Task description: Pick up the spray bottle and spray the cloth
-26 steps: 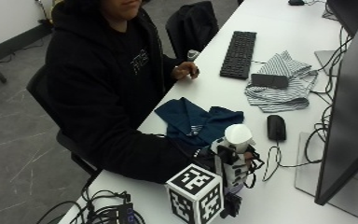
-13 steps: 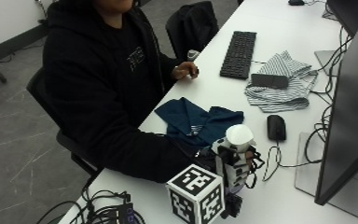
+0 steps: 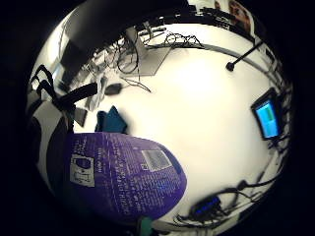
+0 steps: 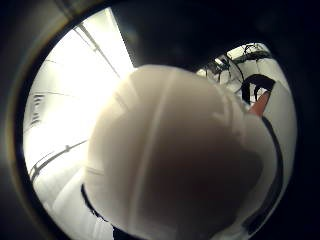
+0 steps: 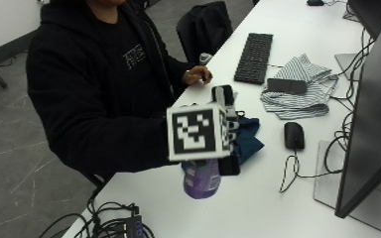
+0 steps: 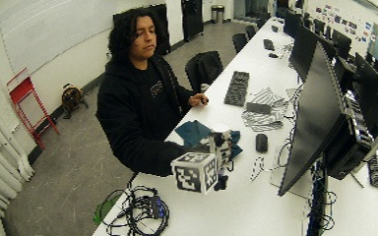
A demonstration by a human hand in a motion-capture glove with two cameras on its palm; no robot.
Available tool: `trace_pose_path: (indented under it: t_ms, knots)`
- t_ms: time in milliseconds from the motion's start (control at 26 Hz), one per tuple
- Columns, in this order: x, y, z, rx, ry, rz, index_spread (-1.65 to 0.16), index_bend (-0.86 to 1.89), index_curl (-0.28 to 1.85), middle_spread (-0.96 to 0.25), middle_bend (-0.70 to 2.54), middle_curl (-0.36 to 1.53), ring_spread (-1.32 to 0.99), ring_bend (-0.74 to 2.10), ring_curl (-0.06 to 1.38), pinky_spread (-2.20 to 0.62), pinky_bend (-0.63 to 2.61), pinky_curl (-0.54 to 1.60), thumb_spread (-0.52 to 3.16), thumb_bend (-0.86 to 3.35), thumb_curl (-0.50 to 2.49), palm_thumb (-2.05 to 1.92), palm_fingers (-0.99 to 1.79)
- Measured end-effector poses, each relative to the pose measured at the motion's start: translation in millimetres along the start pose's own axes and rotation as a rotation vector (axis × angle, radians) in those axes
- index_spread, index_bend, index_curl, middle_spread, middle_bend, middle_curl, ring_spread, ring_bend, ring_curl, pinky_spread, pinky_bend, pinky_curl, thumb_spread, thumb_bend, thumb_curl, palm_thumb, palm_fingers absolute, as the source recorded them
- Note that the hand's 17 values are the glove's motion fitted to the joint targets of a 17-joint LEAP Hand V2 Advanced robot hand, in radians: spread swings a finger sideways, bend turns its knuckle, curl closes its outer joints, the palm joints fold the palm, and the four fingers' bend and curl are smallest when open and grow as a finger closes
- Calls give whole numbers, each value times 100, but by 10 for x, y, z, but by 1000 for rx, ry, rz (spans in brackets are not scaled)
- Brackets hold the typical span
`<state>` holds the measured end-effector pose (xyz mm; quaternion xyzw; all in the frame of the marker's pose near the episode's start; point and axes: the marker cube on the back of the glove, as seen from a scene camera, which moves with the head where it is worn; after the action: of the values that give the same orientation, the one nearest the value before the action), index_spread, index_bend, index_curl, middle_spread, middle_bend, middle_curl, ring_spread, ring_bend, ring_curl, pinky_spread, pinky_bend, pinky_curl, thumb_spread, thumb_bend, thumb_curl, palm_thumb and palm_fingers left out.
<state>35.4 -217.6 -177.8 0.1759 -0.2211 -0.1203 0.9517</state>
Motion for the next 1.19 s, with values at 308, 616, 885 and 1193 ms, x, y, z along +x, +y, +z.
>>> trace_pose_path:
  t_ms: [308,616,885,1193]
  knots:
    - [-488,299,92,-389,481,-42,-30,30,51,-20,56,50,-24,60,45,-33,43,39,27,-4,72,89,138]
    - [-654,453,529,-615,786,-49,-30,30,52,-20,56,50,-24,60,45,-33,42,38,26,-4,73,89,138]
    - [-572,598,947,-767,980,-17,-30,29,53,-20,56,50,-24,60,45,-33,42,38,26,-4,74,89,138]
    - [-411,802,1357,-910,1060,1,-30,29,53,-19,56,50,-24,60,45,-33,42,38,26,-4,74,89,138]
